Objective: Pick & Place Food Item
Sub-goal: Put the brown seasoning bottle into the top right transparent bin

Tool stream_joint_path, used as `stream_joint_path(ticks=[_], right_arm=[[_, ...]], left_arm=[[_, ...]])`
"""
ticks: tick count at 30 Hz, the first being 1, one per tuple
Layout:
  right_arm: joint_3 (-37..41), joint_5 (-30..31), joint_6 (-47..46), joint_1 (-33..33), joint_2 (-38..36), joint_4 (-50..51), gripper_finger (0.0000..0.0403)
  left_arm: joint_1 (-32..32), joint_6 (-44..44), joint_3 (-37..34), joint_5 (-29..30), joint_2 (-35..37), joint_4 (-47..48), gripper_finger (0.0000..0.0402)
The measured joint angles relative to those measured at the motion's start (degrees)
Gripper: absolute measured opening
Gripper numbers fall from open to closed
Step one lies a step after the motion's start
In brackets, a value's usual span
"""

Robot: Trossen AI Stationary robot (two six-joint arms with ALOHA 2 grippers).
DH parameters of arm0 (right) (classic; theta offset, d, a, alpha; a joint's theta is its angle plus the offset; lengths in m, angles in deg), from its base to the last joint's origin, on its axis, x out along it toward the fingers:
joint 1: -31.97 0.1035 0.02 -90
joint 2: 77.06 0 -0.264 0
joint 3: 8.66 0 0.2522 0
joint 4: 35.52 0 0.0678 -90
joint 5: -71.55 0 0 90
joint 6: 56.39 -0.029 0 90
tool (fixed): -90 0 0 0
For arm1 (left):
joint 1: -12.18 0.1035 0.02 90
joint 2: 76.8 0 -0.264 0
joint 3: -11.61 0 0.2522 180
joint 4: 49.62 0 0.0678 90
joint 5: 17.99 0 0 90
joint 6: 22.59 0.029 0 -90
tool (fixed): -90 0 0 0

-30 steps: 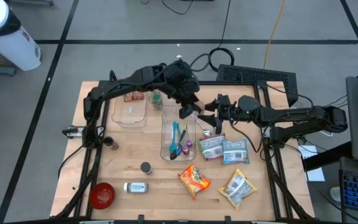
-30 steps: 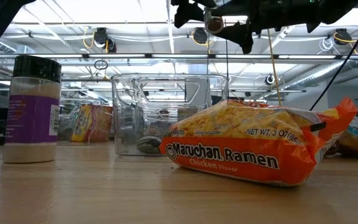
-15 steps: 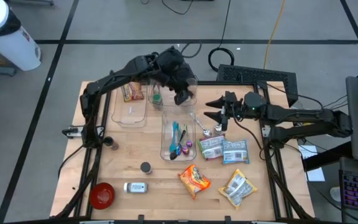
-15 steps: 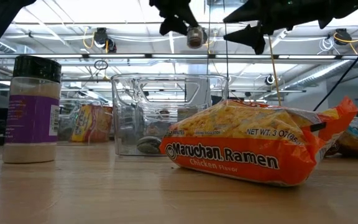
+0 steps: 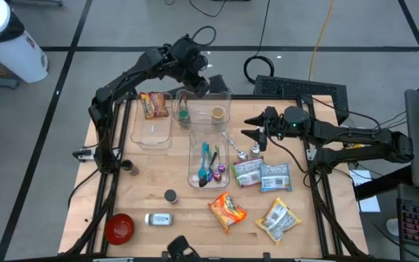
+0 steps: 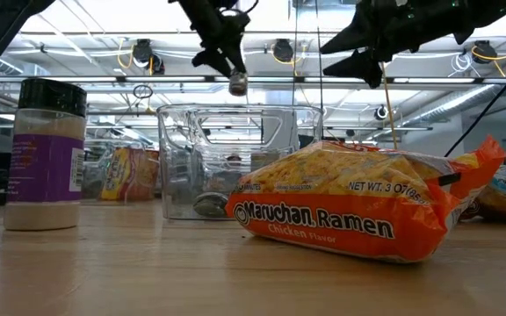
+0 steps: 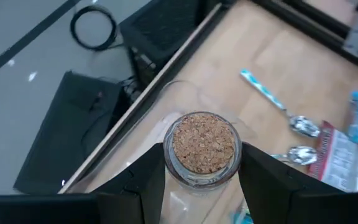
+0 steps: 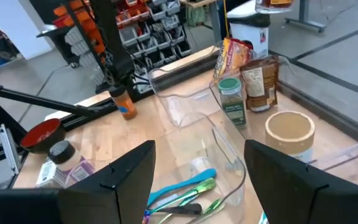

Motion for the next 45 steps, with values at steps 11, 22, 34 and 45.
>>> stream_joint_path(ticks=[11, 22, 34, 45], right_arm=[[0.00, 0.11, -1.13, -0.14, 0.00, 3.29, 0.0238], [0.00, 3.33, -0.06, -0.16, 0.00, 6.49, 0.0238], [0.00, 15.85, 1.63, -0.89, 0.00, 6.49, 0.0238], [0.00, 16.68, 1.45, -9.38, 0.02, 4.42, 0.0238]], left_arm=[[0.05, -4.38, -11.76, 6.25, 0.00, -7.28, 0.0175], [-1.97, -8.39, -23.35, 9.48, 0.00, -21.47, 0.0175], [-2.97, -10.75, -29.75, 14.49, 0.00, -31.19, 0.0175], [-2.87, -10.77, -35.89, 17.69, -0.02, -32.27, 0.0175]])
